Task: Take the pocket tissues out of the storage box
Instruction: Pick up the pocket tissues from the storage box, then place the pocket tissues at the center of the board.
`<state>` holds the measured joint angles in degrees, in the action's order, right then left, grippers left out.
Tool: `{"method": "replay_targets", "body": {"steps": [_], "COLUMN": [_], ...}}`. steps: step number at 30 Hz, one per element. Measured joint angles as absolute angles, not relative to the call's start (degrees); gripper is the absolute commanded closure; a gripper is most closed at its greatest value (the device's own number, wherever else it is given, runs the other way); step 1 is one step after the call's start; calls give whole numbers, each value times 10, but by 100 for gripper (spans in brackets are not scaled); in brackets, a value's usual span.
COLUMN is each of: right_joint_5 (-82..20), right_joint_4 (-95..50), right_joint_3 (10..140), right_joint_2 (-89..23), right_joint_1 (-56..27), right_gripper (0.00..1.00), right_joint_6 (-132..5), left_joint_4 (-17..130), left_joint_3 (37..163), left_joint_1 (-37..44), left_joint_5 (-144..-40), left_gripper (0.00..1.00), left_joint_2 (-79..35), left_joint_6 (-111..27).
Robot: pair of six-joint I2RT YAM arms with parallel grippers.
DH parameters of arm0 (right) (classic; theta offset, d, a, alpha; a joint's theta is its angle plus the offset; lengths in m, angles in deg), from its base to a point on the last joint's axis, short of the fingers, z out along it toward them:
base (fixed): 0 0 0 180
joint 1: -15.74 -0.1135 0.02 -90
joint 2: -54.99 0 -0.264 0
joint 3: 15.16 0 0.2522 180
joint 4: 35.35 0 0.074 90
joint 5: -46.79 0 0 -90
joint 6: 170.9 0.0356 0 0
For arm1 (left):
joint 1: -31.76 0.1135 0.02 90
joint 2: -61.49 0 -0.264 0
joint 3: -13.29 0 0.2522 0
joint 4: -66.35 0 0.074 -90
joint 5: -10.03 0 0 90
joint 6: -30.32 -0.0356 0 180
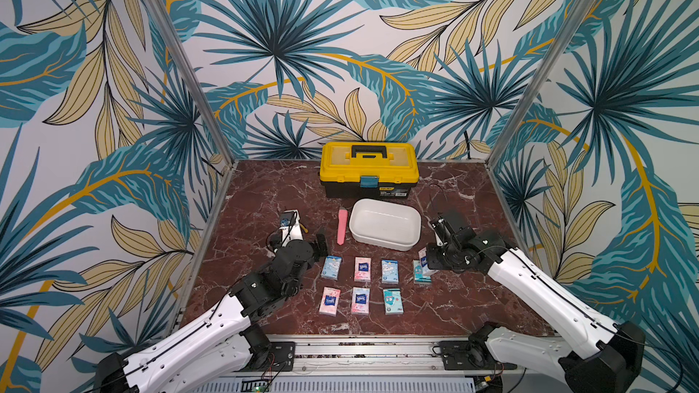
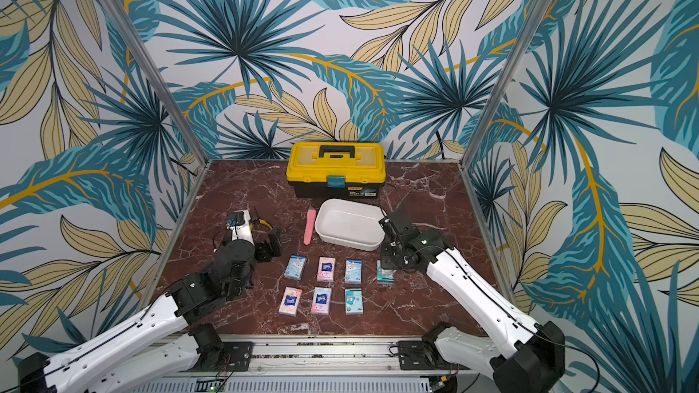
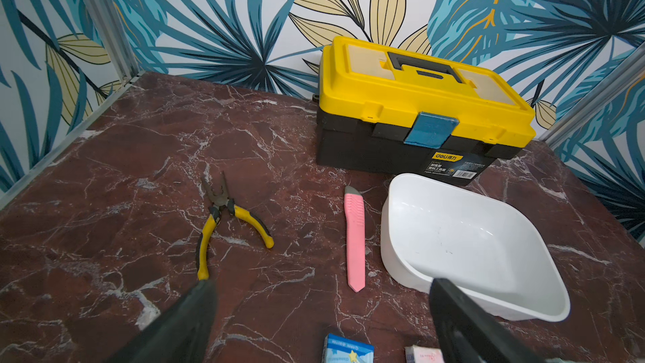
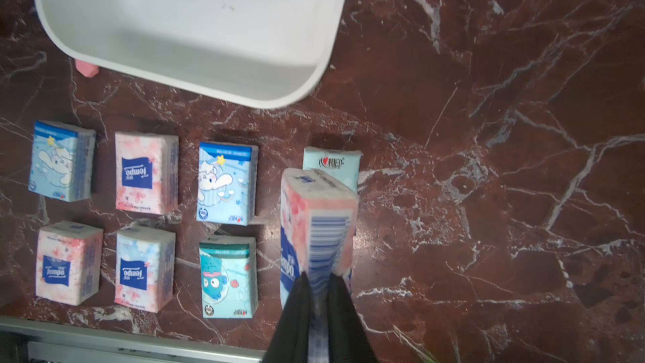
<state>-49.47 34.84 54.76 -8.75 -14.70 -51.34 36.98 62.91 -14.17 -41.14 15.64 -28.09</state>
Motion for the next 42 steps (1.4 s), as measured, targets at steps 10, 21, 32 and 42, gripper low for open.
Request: {"method": "replay_targets", "body": {"steps": [10, 21, 32, 42], "right_joint_5": [-448, -404, -415, -441], "right_joint_4": [351, 315, 299, 328], "right_joint_3": [443, 368, 357, 378], "right_joint_2": [-29, 5, -16, -34], "right_joint_1": [-158, -170, -170, -170], "right_gripper": [87, 87, 61, 46], "right_joint_6": [-462, -418, -387, -376], "left_joint_4": [370, 379, 382, 382], "left_joint_3": [626, 626, 627, 627], "left_joint_1": [-131, -125, -124, -124], "left_joint_5": [-412, -412, -412, -413], "left_gripper": [0, 0, 0, 0], "left_joint_2": [157, 156, 139, 132], "left_joint_6": [-279, -277, -277, -277]}}
